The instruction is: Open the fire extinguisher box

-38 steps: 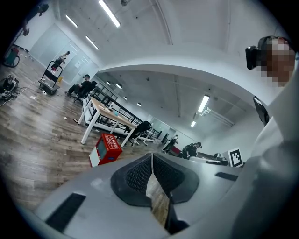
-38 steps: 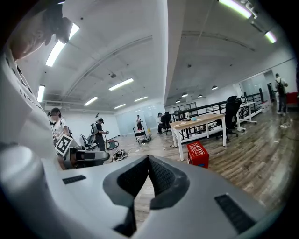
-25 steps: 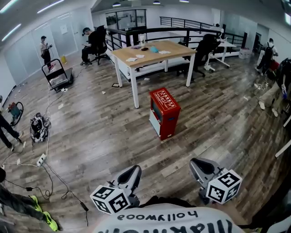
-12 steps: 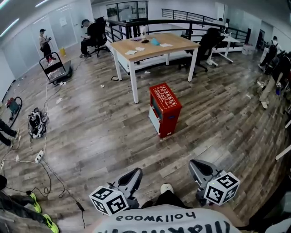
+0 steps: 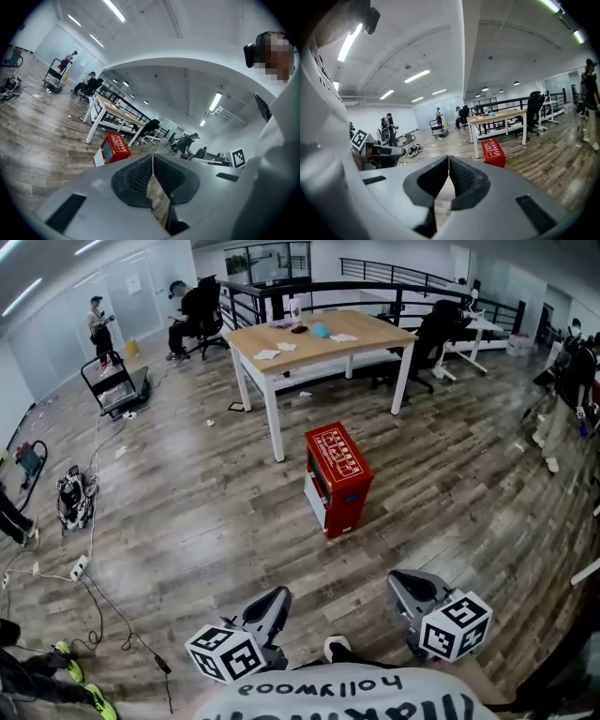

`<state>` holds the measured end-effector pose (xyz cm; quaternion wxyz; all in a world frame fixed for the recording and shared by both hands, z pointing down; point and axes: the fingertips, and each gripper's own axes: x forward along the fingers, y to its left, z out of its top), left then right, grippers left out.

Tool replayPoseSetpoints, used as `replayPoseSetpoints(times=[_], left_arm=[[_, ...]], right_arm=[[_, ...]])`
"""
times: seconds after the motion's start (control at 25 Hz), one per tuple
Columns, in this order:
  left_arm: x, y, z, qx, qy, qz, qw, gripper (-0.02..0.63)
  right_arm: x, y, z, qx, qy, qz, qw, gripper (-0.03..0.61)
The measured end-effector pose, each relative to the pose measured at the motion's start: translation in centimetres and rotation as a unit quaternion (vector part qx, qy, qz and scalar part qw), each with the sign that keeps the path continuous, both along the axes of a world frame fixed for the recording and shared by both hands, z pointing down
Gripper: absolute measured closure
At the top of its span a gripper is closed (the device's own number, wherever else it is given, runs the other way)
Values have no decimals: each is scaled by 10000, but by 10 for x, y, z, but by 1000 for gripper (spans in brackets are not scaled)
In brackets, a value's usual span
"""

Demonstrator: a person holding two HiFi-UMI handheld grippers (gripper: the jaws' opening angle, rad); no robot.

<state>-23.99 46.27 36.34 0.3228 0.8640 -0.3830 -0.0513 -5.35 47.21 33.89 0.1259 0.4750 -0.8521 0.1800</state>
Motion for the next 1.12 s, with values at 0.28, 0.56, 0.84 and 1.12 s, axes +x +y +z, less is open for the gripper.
replayPoseSetpoints(times=[0.28,0.56,0.84,1.12], left_arm=[[24,-42,1,-32,6,-143,9999,598],[51,-82,3,-1,12,-199,9998,598],[66,-111,7,3,12,-323,9995,598],[80,-121,10,9,-78,-244,9997,598]], right_arm=[[22,-48,3,-50,75,-202,9998,568],[43,-88,10,-75,89,-371,9992,568],[58,-120,15,-84,127,-502,9986,568],[61,-140,18,-146,182,-652,9976,568]])
